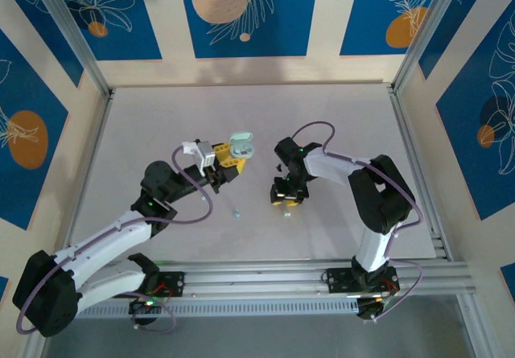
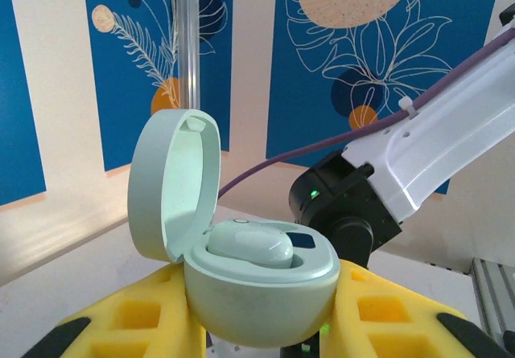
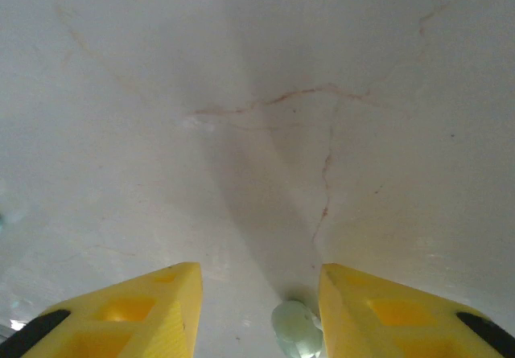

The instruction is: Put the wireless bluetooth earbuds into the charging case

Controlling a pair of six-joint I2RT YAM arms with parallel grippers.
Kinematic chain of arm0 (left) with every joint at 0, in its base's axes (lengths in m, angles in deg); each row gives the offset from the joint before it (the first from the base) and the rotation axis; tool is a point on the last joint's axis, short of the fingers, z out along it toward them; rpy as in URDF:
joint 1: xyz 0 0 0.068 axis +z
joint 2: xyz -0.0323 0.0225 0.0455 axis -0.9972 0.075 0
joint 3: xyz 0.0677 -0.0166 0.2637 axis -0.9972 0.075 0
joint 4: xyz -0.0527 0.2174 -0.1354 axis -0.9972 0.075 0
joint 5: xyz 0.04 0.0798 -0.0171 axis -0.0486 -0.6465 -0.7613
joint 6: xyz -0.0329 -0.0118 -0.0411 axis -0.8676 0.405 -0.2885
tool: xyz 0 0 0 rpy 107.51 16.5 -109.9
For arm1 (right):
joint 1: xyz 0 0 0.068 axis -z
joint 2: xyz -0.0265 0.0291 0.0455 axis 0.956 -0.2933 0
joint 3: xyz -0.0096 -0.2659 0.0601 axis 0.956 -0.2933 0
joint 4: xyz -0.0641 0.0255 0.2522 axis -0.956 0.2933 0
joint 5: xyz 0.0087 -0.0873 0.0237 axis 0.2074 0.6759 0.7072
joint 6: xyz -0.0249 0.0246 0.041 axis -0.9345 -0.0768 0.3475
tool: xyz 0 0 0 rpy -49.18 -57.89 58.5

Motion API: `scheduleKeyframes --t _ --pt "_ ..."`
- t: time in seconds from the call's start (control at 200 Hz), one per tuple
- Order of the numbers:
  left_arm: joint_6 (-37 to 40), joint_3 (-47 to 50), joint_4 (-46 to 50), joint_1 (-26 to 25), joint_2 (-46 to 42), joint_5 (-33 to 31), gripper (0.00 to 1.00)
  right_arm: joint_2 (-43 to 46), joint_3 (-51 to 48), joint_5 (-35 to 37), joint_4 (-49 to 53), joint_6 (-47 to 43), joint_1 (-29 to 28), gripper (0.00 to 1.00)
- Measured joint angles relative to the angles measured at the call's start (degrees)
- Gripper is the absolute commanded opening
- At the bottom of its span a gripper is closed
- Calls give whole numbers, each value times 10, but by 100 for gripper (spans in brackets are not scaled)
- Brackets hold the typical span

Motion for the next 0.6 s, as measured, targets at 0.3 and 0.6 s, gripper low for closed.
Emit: scheduleKeyframes --t 0.3,0.6 --pt "0 0 7 0 0 -4 27 0 -1 -11 7 -3 -1 46" --pt "0 0 8 0 0 -4 27 0 -5 -13 14 5 -8 44"
